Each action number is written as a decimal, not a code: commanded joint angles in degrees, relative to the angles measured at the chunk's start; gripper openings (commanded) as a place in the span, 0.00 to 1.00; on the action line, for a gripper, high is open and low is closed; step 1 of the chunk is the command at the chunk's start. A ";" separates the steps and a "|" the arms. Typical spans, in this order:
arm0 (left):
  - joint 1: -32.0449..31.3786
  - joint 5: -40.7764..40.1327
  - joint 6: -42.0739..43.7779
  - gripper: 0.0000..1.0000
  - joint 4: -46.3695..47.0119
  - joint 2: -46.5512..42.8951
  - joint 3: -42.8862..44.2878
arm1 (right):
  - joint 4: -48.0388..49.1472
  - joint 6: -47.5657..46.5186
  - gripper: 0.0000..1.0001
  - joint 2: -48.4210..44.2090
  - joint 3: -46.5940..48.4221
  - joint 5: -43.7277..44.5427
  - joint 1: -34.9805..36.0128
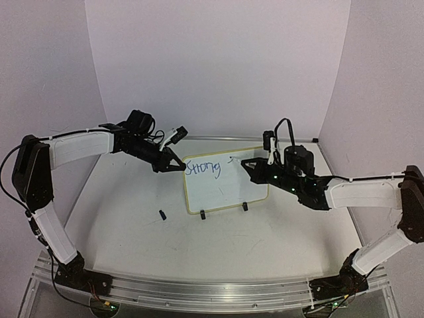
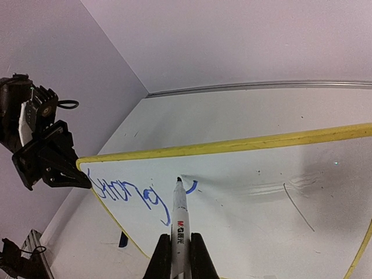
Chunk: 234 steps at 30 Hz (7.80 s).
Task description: Write a sentence on the whiteboard
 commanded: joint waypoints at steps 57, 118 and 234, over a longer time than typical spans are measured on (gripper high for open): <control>-0.97 -4.58 2.37 0.00 -3.76 0.54 0.55 | -0.85 -0.37 0.00 -0.46 3.59 4.17 0.02; -1.05 -4.95 2.54 0.00 -3.95 0.36 0.49 | 2.56 5.91 0.00 -2.18 -4.10 8.88 0.10; -1.62 -5.64 2.71 0.00 -4.29 0.83 0.49 | -3.16 3.38 0.00 -1.05 -4.05 0.29 -4.59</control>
